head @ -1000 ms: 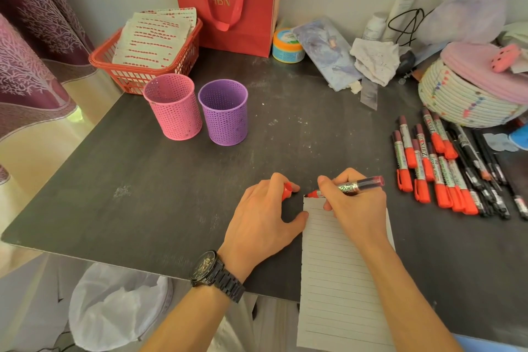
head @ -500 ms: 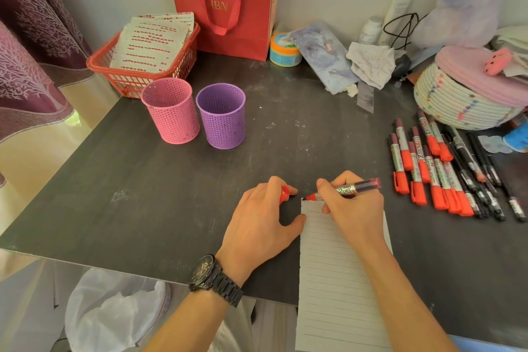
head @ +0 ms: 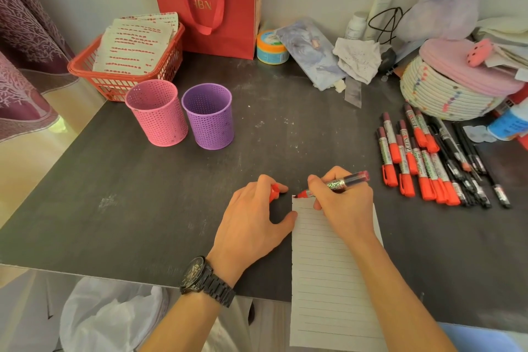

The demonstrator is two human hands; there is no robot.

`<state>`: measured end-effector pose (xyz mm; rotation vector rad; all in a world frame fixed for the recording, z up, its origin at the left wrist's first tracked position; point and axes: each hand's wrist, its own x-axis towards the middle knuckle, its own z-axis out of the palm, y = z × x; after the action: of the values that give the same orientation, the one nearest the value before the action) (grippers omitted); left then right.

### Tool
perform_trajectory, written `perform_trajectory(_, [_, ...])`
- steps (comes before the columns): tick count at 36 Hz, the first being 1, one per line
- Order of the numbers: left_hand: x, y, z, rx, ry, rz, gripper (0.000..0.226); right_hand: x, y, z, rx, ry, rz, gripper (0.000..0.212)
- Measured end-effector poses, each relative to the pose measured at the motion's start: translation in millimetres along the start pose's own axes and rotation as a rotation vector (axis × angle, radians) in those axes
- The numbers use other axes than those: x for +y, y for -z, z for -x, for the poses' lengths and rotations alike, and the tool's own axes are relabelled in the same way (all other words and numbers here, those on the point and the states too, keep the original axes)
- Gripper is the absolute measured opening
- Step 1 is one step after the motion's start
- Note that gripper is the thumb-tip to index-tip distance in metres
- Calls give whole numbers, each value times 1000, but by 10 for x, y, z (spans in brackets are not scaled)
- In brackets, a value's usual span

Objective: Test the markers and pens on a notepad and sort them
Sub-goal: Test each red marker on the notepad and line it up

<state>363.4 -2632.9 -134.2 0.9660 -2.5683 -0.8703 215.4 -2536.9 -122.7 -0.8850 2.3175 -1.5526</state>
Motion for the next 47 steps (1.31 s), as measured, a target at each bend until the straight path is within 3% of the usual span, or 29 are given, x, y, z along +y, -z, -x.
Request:
perform_trajectory(15, [-7, 11, -7, -23, -9, 27, 43, -46, 82, -18, 85, -100, -216, 26])
perform_trajectory(22, [-40, -4, -5, -26, 5, 47, 44, -227, 262, 53, 36, -151, -512, 21])
perform_trajectory(27, [-20, 26, 32, -12, 5, 64, 37, -212, 376, 263, -149, -213, -853, 30])
perform_trajectory(30, [-12, 57, 81, 59, -8, 192, 28, -104, 378, 356, -118, -216, -811, 23])
perform_trajectory(33, [-9, 122, 123, 136, 30, 413, 20, -13, 356, 376, -46, -189, -725, 39])
perform_trajectory(36, [-27, 165, 146, 178, 54, 566, 28, 2, 311, 376, -12, -170, -678, 32])
perform_trajectory(40, [-24, 166, 154, 150, 40, 546, 41, 25, 266, 401, 20, -112, -571, 21])
perform_trajectory(47, [-3, 154, 141, 60, 46, 367, 22, 1, 254, 411, 32, -98, -494, 25])
